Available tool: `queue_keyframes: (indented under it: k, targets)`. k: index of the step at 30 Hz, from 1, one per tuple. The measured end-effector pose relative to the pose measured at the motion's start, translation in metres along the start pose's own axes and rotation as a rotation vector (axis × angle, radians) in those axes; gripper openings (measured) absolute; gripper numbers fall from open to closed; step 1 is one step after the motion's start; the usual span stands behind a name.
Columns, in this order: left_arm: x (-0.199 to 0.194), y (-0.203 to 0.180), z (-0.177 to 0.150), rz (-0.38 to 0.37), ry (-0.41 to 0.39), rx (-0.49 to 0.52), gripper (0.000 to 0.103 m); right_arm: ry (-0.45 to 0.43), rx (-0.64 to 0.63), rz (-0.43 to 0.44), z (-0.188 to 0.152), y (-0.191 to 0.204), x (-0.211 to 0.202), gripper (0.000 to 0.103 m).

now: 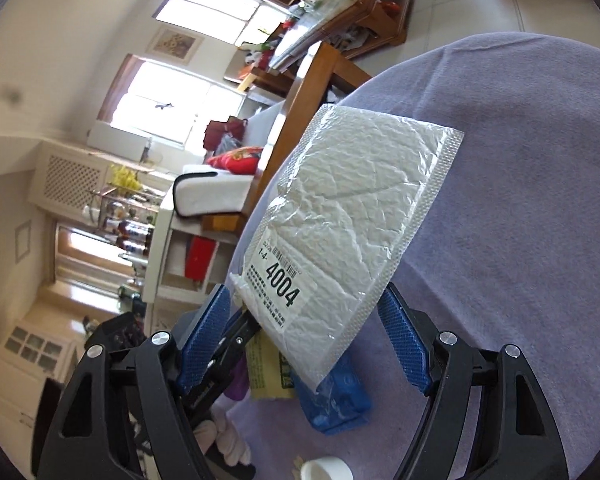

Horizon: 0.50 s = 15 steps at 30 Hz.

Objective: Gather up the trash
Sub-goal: 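Grasp the yellow wrapper with the left tool while the right tool grasps the white printed bag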

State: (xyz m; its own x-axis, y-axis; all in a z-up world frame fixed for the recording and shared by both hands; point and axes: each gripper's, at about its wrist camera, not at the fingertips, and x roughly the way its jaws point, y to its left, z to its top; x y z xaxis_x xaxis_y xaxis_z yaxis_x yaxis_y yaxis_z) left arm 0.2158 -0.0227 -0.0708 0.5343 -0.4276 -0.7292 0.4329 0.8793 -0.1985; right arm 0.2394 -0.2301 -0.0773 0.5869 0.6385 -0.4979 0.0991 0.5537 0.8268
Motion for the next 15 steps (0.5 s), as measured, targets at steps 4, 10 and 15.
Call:
queue_keyframes:
  k: [4,10,15]
  targets:
    - [-0.002,0.0,-0.001,-0.002,-0.018,0.015,0.02,0.062,0.025,0.059,-0.001,-0.009,0.019,0.033]
    - [-0.008,-0.005,-0.003,-0.009,-0.043,0.034,0.014,0.066,0.053,0.155,-0.002,-0.021,0.021,0.006]
    - [-0.015,-0.005,-0.006,-0.019,-0.066,0.022,0.012,0.032,0.038,0.132,-0.001,-0.017,0.007,0.006]
